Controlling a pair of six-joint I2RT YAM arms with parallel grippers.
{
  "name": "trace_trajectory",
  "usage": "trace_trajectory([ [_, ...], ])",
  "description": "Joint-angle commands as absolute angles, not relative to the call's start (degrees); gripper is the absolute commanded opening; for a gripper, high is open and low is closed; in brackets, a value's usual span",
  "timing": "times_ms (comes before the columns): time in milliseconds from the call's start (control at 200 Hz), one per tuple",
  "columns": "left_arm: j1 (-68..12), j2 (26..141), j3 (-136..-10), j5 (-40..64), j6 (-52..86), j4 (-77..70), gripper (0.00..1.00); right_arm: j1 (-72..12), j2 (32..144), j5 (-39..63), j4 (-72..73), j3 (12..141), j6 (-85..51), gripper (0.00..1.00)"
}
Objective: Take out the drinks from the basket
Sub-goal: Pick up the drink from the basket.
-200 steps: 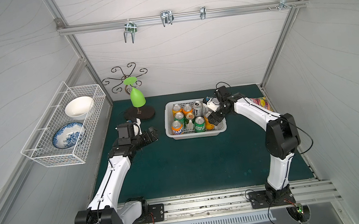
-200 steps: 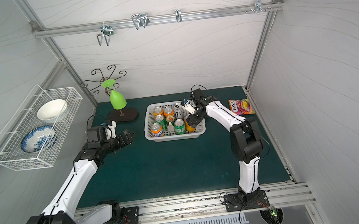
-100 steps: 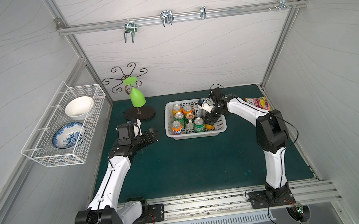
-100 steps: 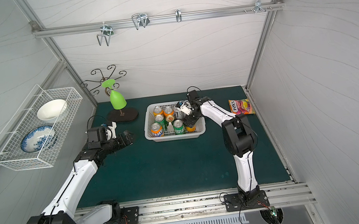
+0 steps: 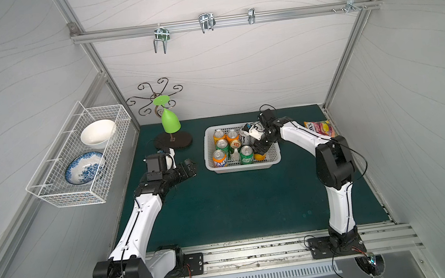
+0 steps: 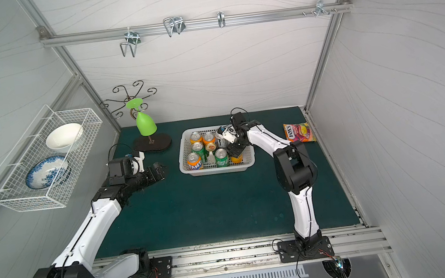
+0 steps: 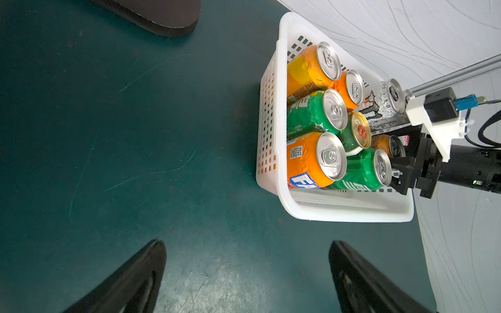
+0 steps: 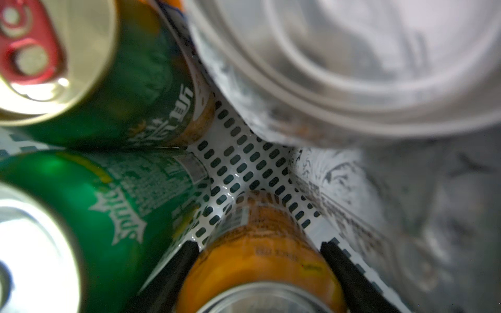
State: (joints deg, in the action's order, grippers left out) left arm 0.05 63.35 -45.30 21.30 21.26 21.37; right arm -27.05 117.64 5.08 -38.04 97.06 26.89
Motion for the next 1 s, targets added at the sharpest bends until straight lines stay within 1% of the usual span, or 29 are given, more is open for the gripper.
trace_trajectory([
  [0,0.3,62.8,-45.5,21.0,20.7,21.0,0.98,-27.4,111.6,5.5,-38.2,97.9,25.5,0.55],
  [345,0.3,62.4,-45.5,21.0,20.6,21.2,0.98,-27.4,103.7,4.3,-41.9,99.8,21.3,0.51],
  [485,0.3,62.3,-45.6,21.2,20.5,21.1,0.98,-27.4,100.1,4.2,-45.8,103.2,19.4,0.52],
  [615,0.3,62.4,-45.7,21.4,20.6,21.0,0.98,-27.4,96.9,5.0,-50.1,105.9,17.7,0.56],
  [715,0.3,62.5,-45.8,21.5,20.7,20.8,0.98,-27.4,94.6,5.8,-53.8,107.6,16.2,0.56],
  [855,0.3,62.7,-45.8,21.7,20.8,20.8,0.98,-27.5,90.4,6.2,-57.1,106.8,14.8,0.55],
  [995,0.3,62.8,-45.8,22.2,20.6,20.8,0.98,-27.5,85.3,5.9,-56.7,102.5,13.1,0.56],
])
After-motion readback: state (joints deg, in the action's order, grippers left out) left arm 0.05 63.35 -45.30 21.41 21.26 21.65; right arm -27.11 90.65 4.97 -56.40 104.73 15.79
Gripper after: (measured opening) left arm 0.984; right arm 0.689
